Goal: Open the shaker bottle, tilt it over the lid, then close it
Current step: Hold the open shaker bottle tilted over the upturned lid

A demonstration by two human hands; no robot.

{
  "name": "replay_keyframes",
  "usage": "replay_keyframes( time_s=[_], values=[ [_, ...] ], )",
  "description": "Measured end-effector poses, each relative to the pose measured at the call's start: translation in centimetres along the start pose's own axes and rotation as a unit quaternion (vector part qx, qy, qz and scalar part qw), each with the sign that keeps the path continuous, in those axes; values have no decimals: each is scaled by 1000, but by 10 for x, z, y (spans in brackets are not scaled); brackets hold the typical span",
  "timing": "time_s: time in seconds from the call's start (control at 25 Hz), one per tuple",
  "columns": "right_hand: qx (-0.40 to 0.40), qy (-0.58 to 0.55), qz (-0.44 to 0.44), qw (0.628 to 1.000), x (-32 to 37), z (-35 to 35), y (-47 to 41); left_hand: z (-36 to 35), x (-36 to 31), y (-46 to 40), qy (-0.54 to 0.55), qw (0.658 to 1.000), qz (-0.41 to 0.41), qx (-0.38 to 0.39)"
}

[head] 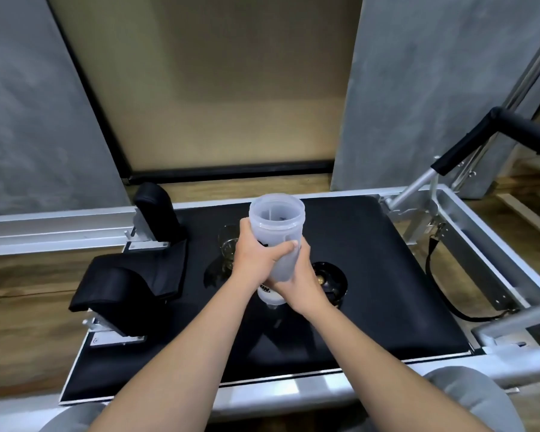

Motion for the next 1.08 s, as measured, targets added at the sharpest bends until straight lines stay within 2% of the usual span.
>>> replay_keyframes(
  time_s=[0.16, 0.32, 0.56, 0.84, 1.08],
  values=[
    [-64, -17, 6, 998, 31, -3, -2, 10, -36, -3, 59, 998, 8, -19],
    [-79, -1, 38, 996, 52, 8, -7, 9, -45, 0, 136, 989, 14, -53],
    [-20, 79, 18, 997, 47, 19, -1, 11, -20, 15, 172, 983, 55, -25],
    [26, 113, 5, 993, 34, 15, -1, 10, 21, 29, 198, 977, 79, -30],
    [46, 137, 3, 989, 32, 12, -4, 14, 26, 27, 214, 971, 96, -38]
  ],
)
Point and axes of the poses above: each hand's wrist, its own y-axis away from the middle knuckle, its own z-axis out of the back of the hand, x = y × z, the point moved 2 cm from there along -y, towards the middle knuckle, and after that the axes turned 3 degrees about x, right-handed, at the moved point
